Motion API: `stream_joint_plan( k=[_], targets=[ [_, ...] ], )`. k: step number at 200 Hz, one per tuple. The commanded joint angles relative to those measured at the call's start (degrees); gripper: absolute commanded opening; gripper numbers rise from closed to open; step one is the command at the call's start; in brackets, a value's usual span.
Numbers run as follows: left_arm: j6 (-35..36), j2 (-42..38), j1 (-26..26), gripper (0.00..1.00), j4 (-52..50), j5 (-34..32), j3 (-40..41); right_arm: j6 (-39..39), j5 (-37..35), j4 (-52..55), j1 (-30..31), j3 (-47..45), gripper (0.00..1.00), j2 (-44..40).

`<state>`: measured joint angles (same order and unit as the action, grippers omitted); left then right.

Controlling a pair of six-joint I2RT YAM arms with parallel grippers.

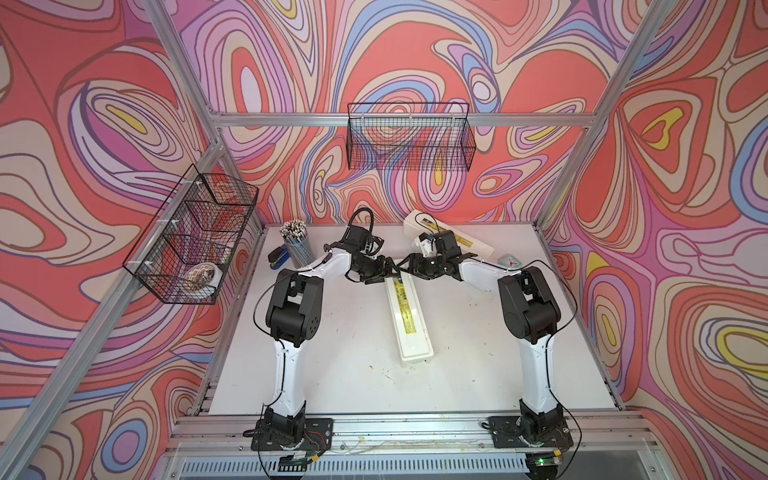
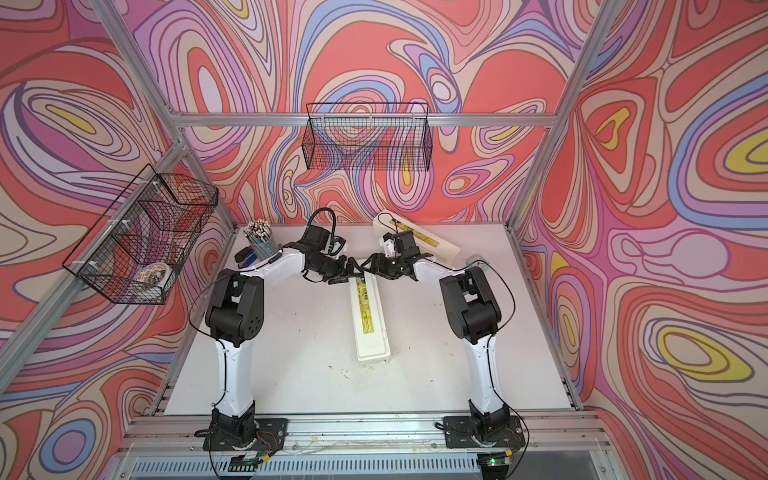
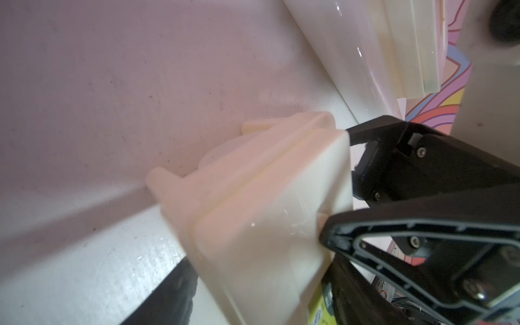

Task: Put plastic wrap rolls into dispensers
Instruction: Close the lid on the plastic wrap cutting box.

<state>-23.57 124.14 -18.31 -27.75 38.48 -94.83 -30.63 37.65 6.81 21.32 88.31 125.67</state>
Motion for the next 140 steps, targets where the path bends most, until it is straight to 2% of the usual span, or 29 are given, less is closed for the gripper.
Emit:
stream_joint_plan(
  k=[1,14,25,45,65,82,88,95,104,116,140],
  targets=[
    [1.44,7.34,-1.75,0.75,-2.58,-10.0,0.83,1.09,0.75,13.69,3.07,-4.53,0.5,7.9],
    [0.42,5.83,-1.53,0.76,-1.88,-11.57,2.22,-0.35,0.35,14.28,3.01,-8.01,0.34,7.88],
    [-0.77,4.29,-1.06,0.77,-1.18,-12.28,3.87,-1.11,-0.42,14.3,3.18,-10.7,0.27,7.55],
    [-2.61,2.89,-0.68,0.78,-0.86,-12.84,5.26,2.55,-4.35,19.94,4.88,-10.1,0.23,8.53],
    [-5.49,1.78,-0.59,0.78,2.07,-12.98,7.72,2.37,-3.97,20.5,4.87,-9.83,0.17,10.8],
    [-8.16,2.46,-0.16,0.76,3.87,-13.55,8.78,2.16,-4.27,20.61,4.88,-9.35,0.16,11.53],
    [-8.8,3.46,0.32,0.74,3.04,-13.12,8.03,2.4,-4.44,20.84,4.85,-9.1,0.18,11.64],
    [-9.16,4.43,0.54,0.72,2.09,-12.7,7.28,2.66,-5.16,21.26,4.79,-8.8,0.25,11.39],
    [-9.21,4.96,0.58,0.7,0.8,-13.71,6.61,3.19,-6.36,21.04,4.6,-8.88,0.42,10.51],
    [-9.38,4.73,0.63,0.68,0.81,-14.26,7.28,3.22,-8.35,19.54,4.17,-9.34,0.55,8.26],
    [-10.15,4.99,0.73,0.6,0.72,-14.55,8.51,4.2,-9.35,18.57,2.91,-8.4,0.62,5.11]
  ],
)
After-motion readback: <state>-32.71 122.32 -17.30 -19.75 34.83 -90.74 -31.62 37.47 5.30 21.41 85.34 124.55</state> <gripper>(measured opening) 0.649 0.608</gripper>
